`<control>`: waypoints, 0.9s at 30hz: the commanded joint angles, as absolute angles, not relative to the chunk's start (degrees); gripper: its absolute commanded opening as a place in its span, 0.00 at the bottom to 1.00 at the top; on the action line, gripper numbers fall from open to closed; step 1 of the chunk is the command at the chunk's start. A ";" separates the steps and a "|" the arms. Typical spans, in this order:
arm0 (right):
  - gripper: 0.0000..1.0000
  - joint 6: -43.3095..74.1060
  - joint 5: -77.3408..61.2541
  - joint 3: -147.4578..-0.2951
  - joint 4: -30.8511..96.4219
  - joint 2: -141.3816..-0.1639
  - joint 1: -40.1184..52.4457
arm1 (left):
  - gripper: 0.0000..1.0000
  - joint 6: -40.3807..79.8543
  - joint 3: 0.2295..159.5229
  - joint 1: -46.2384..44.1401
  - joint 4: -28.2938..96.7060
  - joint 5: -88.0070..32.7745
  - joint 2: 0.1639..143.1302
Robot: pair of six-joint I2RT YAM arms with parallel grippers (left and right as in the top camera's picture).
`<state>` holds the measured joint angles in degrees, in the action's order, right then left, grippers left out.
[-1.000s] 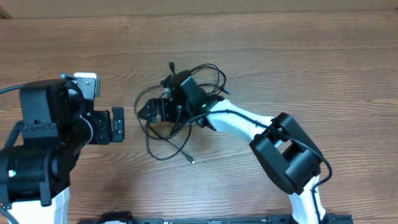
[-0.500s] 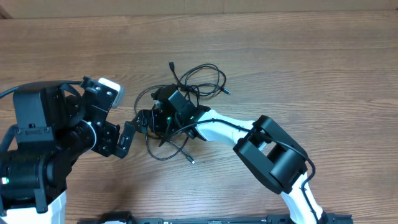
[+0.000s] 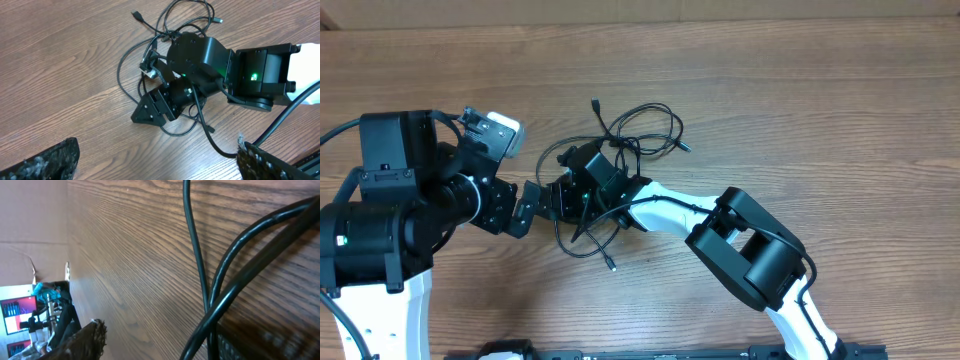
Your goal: Untangle cables
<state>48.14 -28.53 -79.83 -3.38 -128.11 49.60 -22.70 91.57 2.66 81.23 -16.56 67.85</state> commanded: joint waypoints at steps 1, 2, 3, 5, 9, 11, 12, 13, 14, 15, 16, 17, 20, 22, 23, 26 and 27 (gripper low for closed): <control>0.89 47.75 -25.78 -80.60 -1.19 -128.73 48.80 | 1.00 -23.62 92.68 2.59 81.60 -17.37 68.14; 1.00 47.75 -23.16 -80.60 1.69 -128.73 48.18 | 1.00 -23.62 92.68 2.59 81.87 -17.30 68.14; 1.00 47.75 -21.45 -80.60 3.40 -128.73 47.79 | 1.00 -23.62 92.68 2.59 81.91 -16.97 68.14; 1.00 47.51 -19.07 -80.60 5.32 -128.73 46.39 | 1.00 -23.59 92.68 2.59 82.15 -16.23 68.14; 0.96 46.68 -21.15 -80.60 0.54 -128.73 43.92 | 1.00 -23.59 92.68 2.59 82.30 -16.12 68.14; 0.96 46.89 -22.50 -80.60 -1.48 -128.73 43.79 | 1.00 -23.59 92.68 2.59 82.28 -16.12 68.14; 0.96 48.34 -22.61 -80.60 -1.78 -128.73 43.99 | 1.00 -23.59 92.68 2.59 82.28 -16.12 68.14; 0.96 50.02 -23.18 -80.60 -2.42 -128.73 44.38 | 1.00 -23.62 92.68 2.59 82.28 -16.12 68.14; 0.96 50.19 -24.18 -80.60 -3.25 -128.73 44.69 | 1.00 -23.59 92.68 2.59 82.28 -16.12 68.14; 0.96 50.37 -25.19 -80.60 -4.03 -128.73 44.99 | 1.00 -23.59 92.68 2.59 82.28 -16.12 68.14; 0.95 51.33 -27.00 -80.60 -5.65 -128.73 45.52 | 1.00 -23.59 92.68 2.59 82.28 -16.12 68.14; 0.95 51.53 -28.25 -80.60 -6.96 -128.73 46.11 | 1.00 -23.62 92.68 2.59 82.28 -16.12 68.14; 0.94 53.23 -28.58 -80.60 -7.77 -128.73 47.66 | 1.00 -23.59 92.68 2.59 82.28 -16.12 68.14; 0.92 53.87 -28.38 -80.60 -7.77 -128.73 47.99 | 1.00 -23.59 92.68 2.59 82.28 -16.12 68.14; 0.91 53.91 -28.38 -80.60 -7.90 -128.73 48.05 | 1.00 -23.62 92.68 2.59 82.28 -16.12 68.14; 0.81 54.04 -28.40 -80.60 -8.08 -128.73 48.23 | 1.00 -23.59 92.68 2.59 82.28 -16.12 68.14; 0.80 53.98 -28.25 -80.60 -8.08 -128.73 48.42 | 1.00 -23.62 92.68 2.59 82.28 -16.12 68.14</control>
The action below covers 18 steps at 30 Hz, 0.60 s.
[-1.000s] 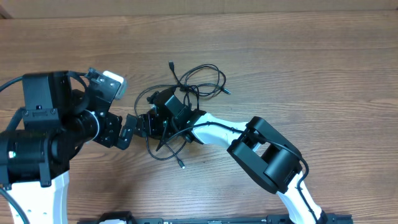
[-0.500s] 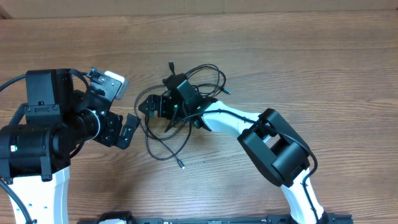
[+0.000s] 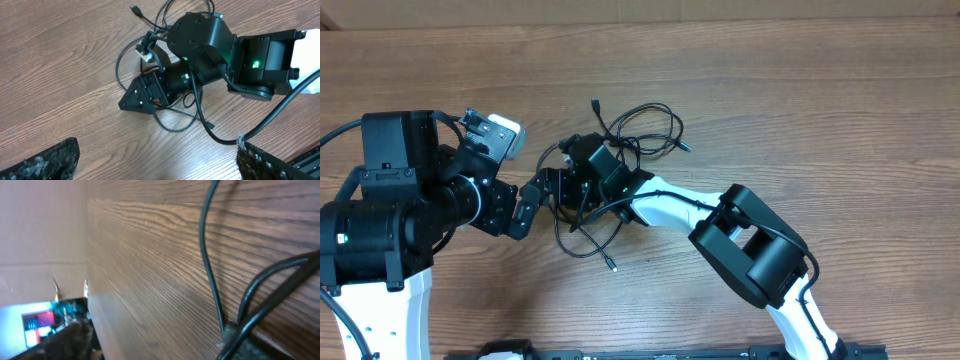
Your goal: Untangle cables
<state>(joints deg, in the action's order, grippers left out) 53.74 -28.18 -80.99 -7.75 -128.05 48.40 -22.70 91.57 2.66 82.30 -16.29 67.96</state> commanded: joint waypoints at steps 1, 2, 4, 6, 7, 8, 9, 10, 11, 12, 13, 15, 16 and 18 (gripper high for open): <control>0.79 53.84 -27.88 -80.60 -7.86 -128.73 48.53 | 1.00 -23.62 92.68 2.59 82.28 -16.12 68.14; 0.77 53.80 -27.24 -80.60 -7.44 -128.73 48.60 | 1.00 -23.59 92.68 2.59 82.28 -16.12 68.14; 0.68 53.80 -26.44 -80.60 -6.76 -128.88 48.71 | 1.00 -23.59 92.68 2.59 82.28 -16.12 68.14; 0.61 53.82 -26.44 -80.60 -6.81 -129.43 48.86 | 1.00 -23.62 92.68 2.59 82.28 -16.12 68.14; 0.60 53.84 -26.44 -80.60 -6.83 -129.51 48.90 | 1.00 -23.62 92.68 2.59 82.28 -16.12 68.14; 0.57 54.04 -26.44 -80.60 -6.79 -129.97 49.01 | 1.00 -23.59 92.68 2.59 82.28 -16.12 68.14; 0.54 54.02 -26.44 -80.60 -6.76 -130.02 49.01 | 1.00 -23.62 92.68 2.59 82.28 -16.12 68.14; 0.52 54.02 -26.44 -80.60 -6.79 -130.02 49.01 | 1.00 -23.59 92.68 2.59 82.28 -16.12 68.14; 0.46 54.02 -26.46 -80.60 -6.81 -130.02 49.04 | 1.00 -23.59 92.68 2.59 82.28 -16.12 68.14; 0.36 54.02 -26.48 -80.60 -6.74 -130.02 49.08 | 1.00 -23.59 92.68 2.59 82.28 -16.12 68.14; 0.20 54.02 -26.65 -80.60 -6.63 -130.02 49.12 | 1.00 -23.59 92.68 2.59 82.28 -16.12 68.14; 0.04 53.89 -28.80 -80.60 -7.64 -129.99 49.15 | 1.00 -23.59 92.68 2.59 82.28 -16.12 68.14; 0.04 53.12 -30.28 -80.62 -8.40 -129.86 48.84 | 1.00 -23.62 92.68 2.59 82.28 -16.12 68.14; 0.04 52.25 -32.95 -80.68 -8.75 -129.40 47.59 | 1.00 -23.62 92.68 2.59 82.28 -16.12 68.14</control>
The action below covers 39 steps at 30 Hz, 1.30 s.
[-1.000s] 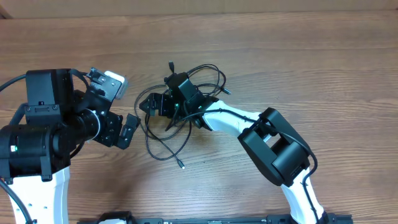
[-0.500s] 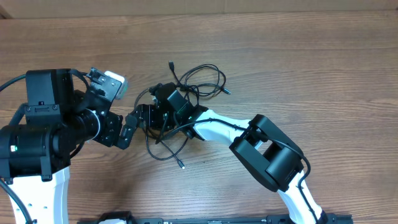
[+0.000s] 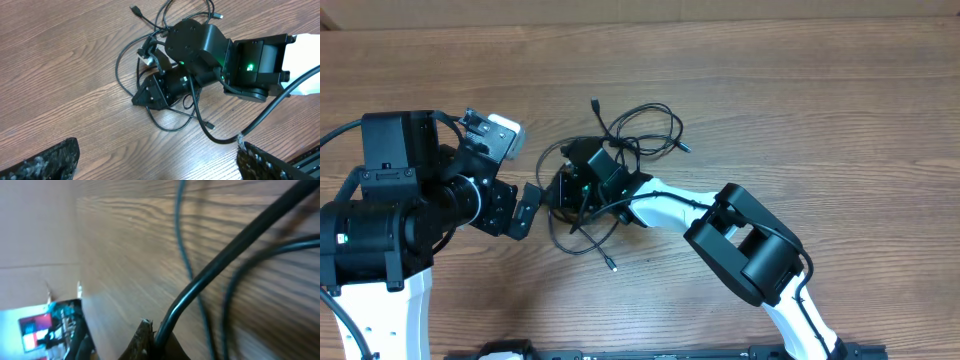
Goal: Untangle cables
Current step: 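Drag the grasped cable right and drop it at the right edge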
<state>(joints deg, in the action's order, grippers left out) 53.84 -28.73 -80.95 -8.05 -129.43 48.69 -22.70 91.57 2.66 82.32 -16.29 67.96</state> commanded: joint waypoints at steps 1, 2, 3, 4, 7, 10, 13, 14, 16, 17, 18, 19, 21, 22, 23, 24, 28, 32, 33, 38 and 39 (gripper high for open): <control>0.04 52.27 -35.48 -80.68 -8.75 -128.64 46.11 | 1.00 -23.59 92.68 2.59 82.28 -16.12 68.14; 0.04 52.27 -38.09 -80.68 -8.75 -127.72 44.58 | 1.00 -23.59 92.68 2.59 82.28 -16.12 68.14; 0.04 52.27 -41.36 -80.66 -8.78 -126.32 42.63 | 1.00 -23.59 92.68 2.59 82.28 -16.12 68.14; 0.04 52.23 -44.03 -80.66 -9.02 -124.75 40.82 | 1.00 -23.62 92.68 2.59 82.28 -16.12 68.14; 0.04 50.72 -48.23 -80.66 -10.04 -120.07 36.80 | 1.00 -23.62 92.68 2.59 82.28 -16.12 68.14; 0.04 50.70 -48.56 -80.66 -9.78 -113.67 32.99 | 1.00 -23.59 92.68 2.59 82.28 -16.12 68.14; 0.04 50.50 -48.80 -80.66 -9.61 -104.25 28.47 | 1.00 -23.62 92.68 2.59 82.28 -16.12 68.14; 0.04 50.52 -48.77 -80.66 -9.58 -102.21 27.57 | 1.00 -23.62 92.68 2.59 82.28 -16.12 68.14; 0.04 50.50 -48.71 -80.66 -9.32 -95.46 24.64 | 1.00 -23.59 92.68 2.59 82.28 -16.12 68.14; 0.04 50.54 -48.53 -80.66 -9.30 -92.03 22.96 | 1.00 -23.59 92.68 2.59 82.28 -16.12 68.14; 0.04 50.59 -48.36 -80.68 -9.26 -89.43 21.56 | 1.00 -23.62 92.68 2.59 82.28 -16.12 68.14; 0.04 50.87 -47.92 -80.68 -8.84 -86.63 19.92 | 1.00 -23.59 92.68 2.59 82.28 -16.12 68.14; 0.04 50.98 -47.44 -80.73 -8.12 -81.93 17.06 | 1.00 -23.59 92.68 2.59 82.28 -16.12 68.14; 0.04 51.03 -47.44 -80.73 -8.08 -80.31 16.05 | 1.00 -23.62 92.68 2.59 82.28 -16.12 68.14; 0.04 51.03 -47.42 -80.75 -8.08 -77.93 14.41 | 1.00 -23.59 92.68 2.59 82.28 -16.12 68.14; 0.04 51.16 -47.11 -80.77 -8.08 -75.90 13.04 | 1.00 -23.62 92.68 2.59 82.28 -16.12 68.14; 0.04 52.56 -43.72 -80.77 -8.10 -68.12 7.11 | 1.00 -23.59 92.68 2.59 82.28 -16.12 68.14; 0.04 56.05 -40.07 -82.13 -8.95 -63.68 1.23 | 1.00 -23.59 92.68 2.59 82.28 -16.12 68.14; 0.04 57.19 -39.68 -83.48 -8.97 -63.48 -0.16 | 1.00 -23.59 92.68 2.59 82.28 -16.12 68.14; 0.04 58.72 -35.16 -93.10 -8.97 -63.55 -4.27 | 1.00 -23.59 92.68 2.59 82.28 -16.12 68.14; 0.04 58.67 -32.93 -94.61 -8.93 -63.55 -4.43 | 1.00 -23.59 92.68 2.59 82.28 -16.12 68.14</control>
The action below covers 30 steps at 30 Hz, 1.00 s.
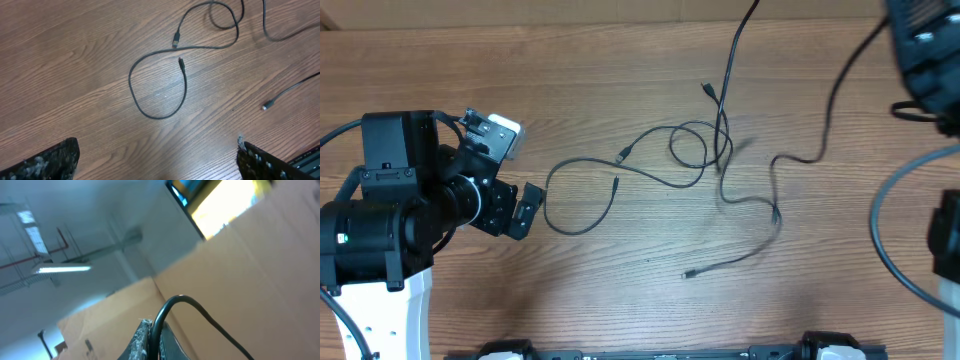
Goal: Untangle cables
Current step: 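Drag the grasped cable right and drop it at the right edge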
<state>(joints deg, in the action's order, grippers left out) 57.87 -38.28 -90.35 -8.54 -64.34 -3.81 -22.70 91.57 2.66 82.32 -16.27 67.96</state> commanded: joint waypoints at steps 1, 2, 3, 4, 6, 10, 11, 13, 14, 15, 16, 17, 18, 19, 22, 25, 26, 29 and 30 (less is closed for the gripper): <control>0.04 58.63 -31.99 -95.39 -8.88 -63.55 -4.69 | 1.00 -23.62 92.68 2.59 82.28 -16.12 68.14; 0.04 58.26 -31.33 -95.88 -8.86 -63.55 -5.08 | 1.00 -23.59 92.68 2.59 82.28 -16.12 68.14; 0.04 58.26 -29.67 -95.98 -8.08 -63.55 -5.78 | 1.00 -23.59 92.68 2.59 82.28 -16.12 68.14; 0.04 58.04 -28.60 -95.98 -7.22 -63.75 -6.35 | 0.99 -23.59 92.68 2.59 82.28 -16.12 68.14; 0.04 55.94 -27.38 -95.98 -5.50 -64.18 -7.94 | 1.00 -23.59 92.68 2.59 82.28 -16.12 68.14; 0.04 48.84 -23.57 -95.98 3.70 -65.12 -12.14 | 1.00 -23.59 92.68 2.59 82.28 -16.12 68.14; 0.04 45.65 -22.46 -95.98 8.78 -65.69 -13.89 | 1.00 -23.59 92.68 2.59 82.28 -16.12 68.14; 0.04 40.99 -20.05 -95.98 17.52 -67.22 -17.74 | 1.00 -23.62 92.68 2.59 82.28 -16.12 68.14; 0.04 39.40 -18.09 -95.98 20.36 -67.96 -19.42 | 1.00 -23.59 92.68 2.59 82.28 -16.12 68.14; 0.04 37.95 -15.55 -95.98 22.83 -68.73 -21.08 | 1.00 -23.59 92.68 2.59 82.28 -16.12 68.14; 0.04 36.75 -13.15 -95.98 24.69 -69.58 -23.09 | 1.00 -23.59 92.68 2.59 82.28 -16.12 68.14; 0.04 36.03 -12.16 -95.98 25.78 -70.13 -24.73 | 1.00 -23.62 92.68 2.59 82.28 -16.12 68.14; 0.04 35.59 -12.29 -95.98 27.29 -70.85 -28.34 | 1.00 -23.62 92.68 2.59 82.28 -16.12 68.14; 0.04 35.48 -13.02 -95.98 28.49 -71.33 -32.21 | 1.00 -23.59 92.68 2.59 82.28 -16.12 68.14; 0.04 35.24 -12.69 -95.98 30.41 -72.14 -38.28 | 1.00 -23.62 92.68 2.59 82.28 -16.12 68.14; 0.04 34.39 -9.80 -95.96 34.28 -73.14 -43.94 | 1.00 -23.59 92.68 2.59 82.28 -16.12 68.14; 0.04 34.39 -7.33 -95.96 36.73 -73.65 -46.24 | 1.00 -23.62 92.68 2.59 82.28 -16.12 68.14; 0.04 34.44 -3.40 -95.96 40.29 -74.59 -49.91 | 1.00 -23.59 92.68 2.59 82.28 -16.12 68.16; 0.04 34.48 -2.74 -95.96 40.99 -74.85 -50.78 | 1.00 -23.59 92.68 2.59 82.28 -16.12 68.14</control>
